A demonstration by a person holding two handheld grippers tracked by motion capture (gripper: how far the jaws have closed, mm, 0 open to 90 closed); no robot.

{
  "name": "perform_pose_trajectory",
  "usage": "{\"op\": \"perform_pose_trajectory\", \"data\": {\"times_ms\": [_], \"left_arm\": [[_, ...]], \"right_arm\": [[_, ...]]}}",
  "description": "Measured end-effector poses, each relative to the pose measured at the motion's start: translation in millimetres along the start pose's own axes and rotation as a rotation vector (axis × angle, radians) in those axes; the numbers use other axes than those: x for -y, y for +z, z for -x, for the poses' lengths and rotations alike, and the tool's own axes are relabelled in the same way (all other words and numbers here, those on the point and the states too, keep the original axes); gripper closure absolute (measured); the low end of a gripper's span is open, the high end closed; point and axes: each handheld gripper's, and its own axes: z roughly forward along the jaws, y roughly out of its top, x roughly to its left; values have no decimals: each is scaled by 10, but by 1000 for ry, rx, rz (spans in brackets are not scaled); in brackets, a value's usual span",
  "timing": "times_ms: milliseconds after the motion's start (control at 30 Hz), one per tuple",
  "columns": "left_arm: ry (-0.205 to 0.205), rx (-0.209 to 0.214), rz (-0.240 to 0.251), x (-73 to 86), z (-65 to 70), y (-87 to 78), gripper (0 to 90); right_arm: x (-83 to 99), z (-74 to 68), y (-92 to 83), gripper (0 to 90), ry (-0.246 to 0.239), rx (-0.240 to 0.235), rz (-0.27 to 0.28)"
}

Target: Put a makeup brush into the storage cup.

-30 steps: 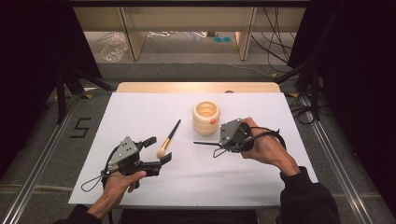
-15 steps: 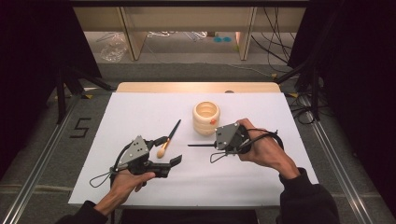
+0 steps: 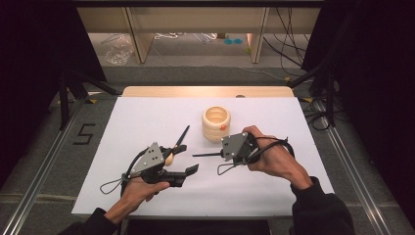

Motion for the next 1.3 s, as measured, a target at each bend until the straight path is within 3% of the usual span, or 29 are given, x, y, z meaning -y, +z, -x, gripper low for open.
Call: {"op": "perform_pose_trajectory", "data": {"times_ms": [33, 67, 167, 267, 333, 567, 933, 1033, 1233, 1300], "left_arm": [[1, 6, -3, 0, 6, 7, 267], [0, 11, -2, 2, 10, 15, 287], [-6, 29, -4, 2, 28, 38, 313], [-4, 38, -2, -4, 38, 47, 335], [-14, 45, 2, -5, 50, 52, 353], [-5, 84, -3, -14, 56, 62, 462], [-11, 119, -7, -19, 63, 66, 603], [-7, 127, -9, -17, 60, 68, 640], [-5, 135, -9, -17, 57, 67, 697], [-5, 139, -8, -18, 56, 65, 717]], "right_arm": [[0, 0, 0, 835, 0, 0, 0], [-24, -28, -13, 835, 29, -9, -11], [-41, -27, -13, 835, 3, -5, -3], [-74, -47, -26, 835, 15, -12, -5], [-85, -38, -12, 835, -16, -8, 8], [-127, -81, -14, 835, 10, -22, -4], [-157, -83, -1, 835, -51, -23, 2], [-175, -99, -14, 835, -38, -32, -6], [-190, -104, -1, 835, -63, -29, 0], [-195, -114, -8, 835, -45, -40, -6]]}}
